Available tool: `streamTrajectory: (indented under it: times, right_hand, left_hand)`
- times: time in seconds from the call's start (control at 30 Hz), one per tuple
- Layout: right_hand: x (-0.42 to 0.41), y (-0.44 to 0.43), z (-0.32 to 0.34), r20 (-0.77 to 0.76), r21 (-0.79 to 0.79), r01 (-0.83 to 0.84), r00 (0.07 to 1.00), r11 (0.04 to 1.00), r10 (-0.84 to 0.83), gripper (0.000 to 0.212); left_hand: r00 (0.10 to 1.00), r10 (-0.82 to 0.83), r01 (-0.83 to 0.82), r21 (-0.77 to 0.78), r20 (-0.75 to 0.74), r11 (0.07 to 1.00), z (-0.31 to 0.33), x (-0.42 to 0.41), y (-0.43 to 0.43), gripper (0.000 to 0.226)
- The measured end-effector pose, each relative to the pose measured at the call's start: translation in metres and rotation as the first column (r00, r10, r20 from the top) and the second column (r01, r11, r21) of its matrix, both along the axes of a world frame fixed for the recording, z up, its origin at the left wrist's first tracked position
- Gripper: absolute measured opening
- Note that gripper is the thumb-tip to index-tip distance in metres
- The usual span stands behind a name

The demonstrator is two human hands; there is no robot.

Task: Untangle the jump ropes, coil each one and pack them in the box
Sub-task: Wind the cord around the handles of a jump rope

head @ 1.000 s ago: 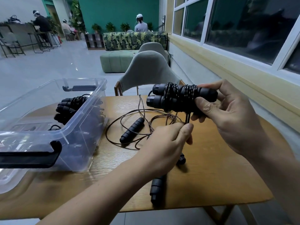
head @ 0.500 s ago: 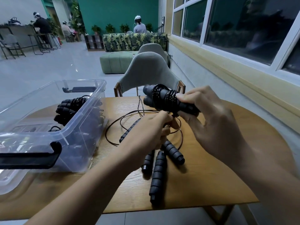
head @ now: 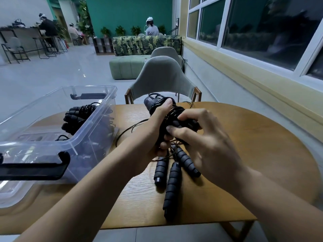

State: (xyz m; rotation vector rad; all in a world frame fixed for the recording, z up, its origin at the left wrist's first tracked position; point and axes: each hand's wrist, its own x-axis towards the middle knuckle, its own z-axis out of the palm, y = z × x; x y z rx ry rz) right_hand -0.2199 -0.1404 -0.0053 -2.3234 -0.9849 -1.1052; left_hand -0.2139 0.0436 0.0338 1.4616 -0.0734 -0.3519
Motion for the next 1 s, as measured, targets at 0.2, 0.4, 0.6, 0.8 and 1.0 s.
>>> streamTrajectory:
  times: [0.2, 0.4, 0.6, 0.8, 1.0]
  right_hand:
    - [-0.002, 0.018, -0.012, 0.022, -0.026, 0.011, 1.000, 1.000, -0.010, 0.019]
    - [0.000, 0.034, -0.021, -0.024, -0.057, 0.015, 1.000, 0.998, -0.016, 0.034]
    - [-0.001, 0.055, -0.016, -0.132, -0.060, -0.104, 0.987, 0.993, 0.096, 0.045]
    - [-0.003, 0.087, 0.003, -0.220, -0.001, -0.288, 0.934, 0.958, 0.281, 0.046]
    - [0.021, 0.131, 0.033, -0.294, 0.011, -0.434, 0.859, 0.901, 0.418, 0.051]
  left_hand:
    - [0.999, 0.040, -0.041, 0.112, 0.007, 0.993, -0.009, 0.002, 0.003, 0.057]
    - [0.999, 0.048, -0.048, 0.096, -0.002, 0.994, -0.004, 0.008, 0.021, 0.044]
    - [0.962, 0.132, -0.201, 0.296, 0.239, 0.934, 0.018, 0.005, 0.053, 0.029]
    - [0.920, 0.067, -0.278, 0.522, 0.387, 0.806, 0.056, -0.010, 0.102, 0.018]
    - [0.914, 0.068, -0.333, 0.640, 0.401, 0.693, 0.082, -0.011, 0.164, 0.034]
